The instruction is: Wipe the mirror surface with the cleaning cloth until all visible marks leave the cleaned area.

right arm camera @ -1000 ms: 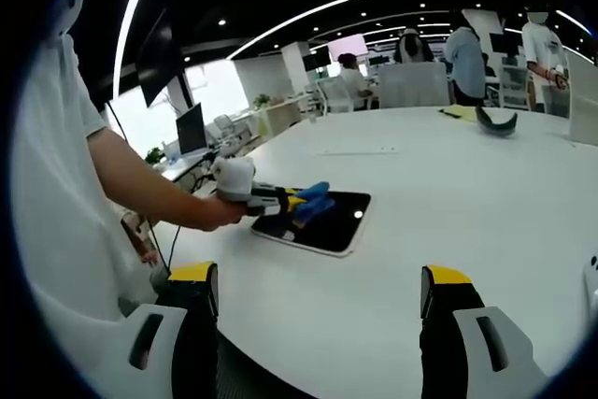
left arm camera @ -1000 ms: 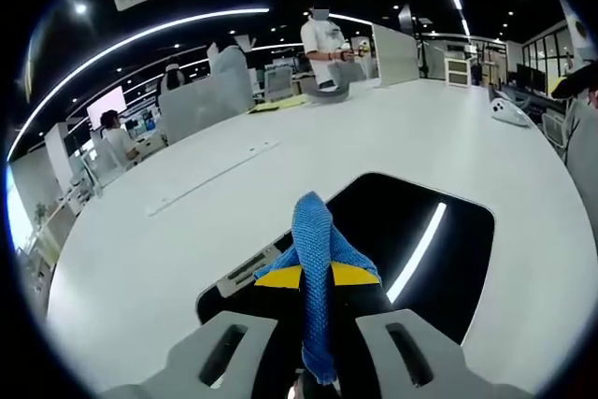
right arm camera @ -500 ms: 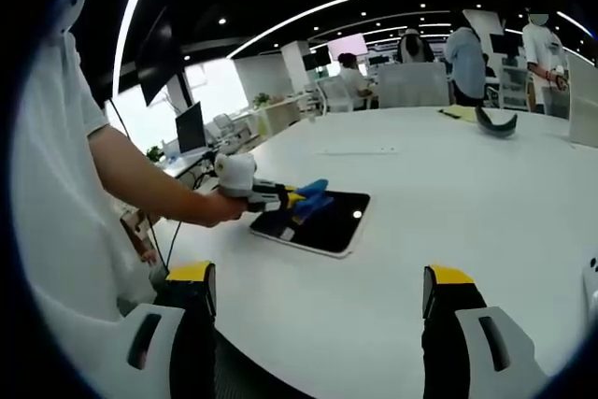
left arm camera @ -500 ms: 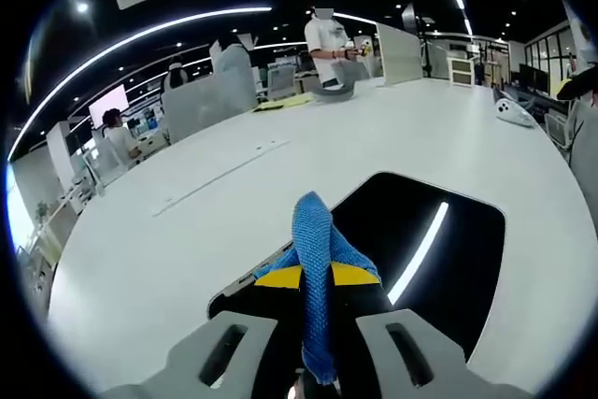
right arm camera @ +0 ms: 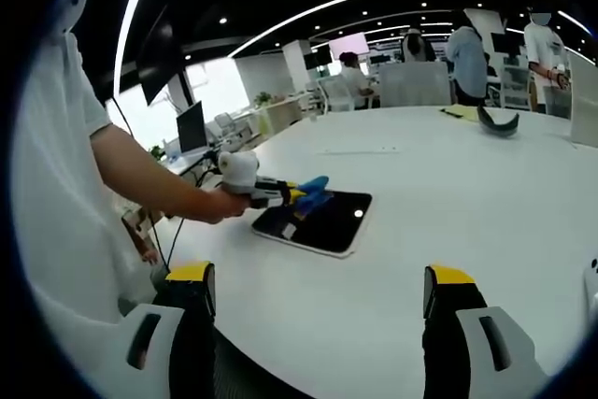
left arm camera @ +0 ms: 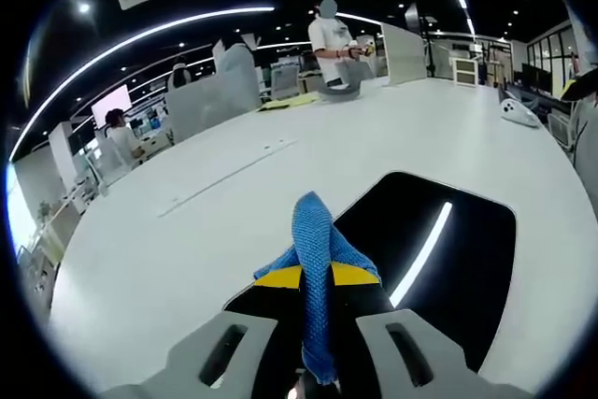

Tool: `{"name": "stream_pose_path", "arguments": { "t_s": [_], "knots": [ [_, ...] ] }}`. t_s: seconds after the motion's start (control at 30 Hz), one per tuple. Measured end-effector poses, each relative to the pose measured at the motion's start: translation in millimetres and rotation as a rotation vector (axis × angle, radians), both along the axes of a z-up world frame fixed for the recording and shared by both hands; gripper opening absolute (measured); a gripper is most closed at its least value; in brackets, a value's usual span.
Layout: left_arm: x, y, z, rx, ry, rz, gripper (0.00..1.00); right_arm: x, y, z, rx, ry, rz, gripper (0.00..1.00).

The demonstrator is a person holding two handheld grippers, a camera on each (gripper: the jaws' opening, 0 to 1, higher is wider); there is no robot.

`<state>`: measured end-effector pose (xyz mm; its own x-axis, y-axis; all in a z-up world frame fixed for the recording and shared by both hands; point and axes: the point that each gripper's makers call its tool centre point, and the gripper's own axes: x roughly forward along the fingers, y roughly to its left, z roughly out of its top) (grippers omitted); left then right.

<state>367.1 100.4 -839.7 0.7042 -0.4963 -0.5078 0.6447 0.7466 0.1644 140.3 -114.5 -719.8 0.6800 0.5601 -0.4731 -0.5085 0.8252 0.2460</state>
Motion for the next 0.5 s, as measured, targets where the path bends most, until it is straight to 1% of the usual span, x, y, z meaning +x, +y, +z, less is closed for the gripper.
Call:
{"name": "stream_pose_path", "arguments": {
  "t_s": [0.07,0.37,0.5],
  "knots": [
    [1.5,1,0.0,0.010,-0.005,-0.006,0.07,0,0,-0.1,0.000,0.000,0.000,0.92],
    [10.1,8,-0.4,0.013,-0.006,0.011,0.07,2,1,-0.3,0.006,0.000,0.001,0.93],
    [12.4,9,-0.6,0.013,-0.008,0.013,0.07,2,1,-1.6,0.011,0.009,-0.004,0.97]
  ]
}}
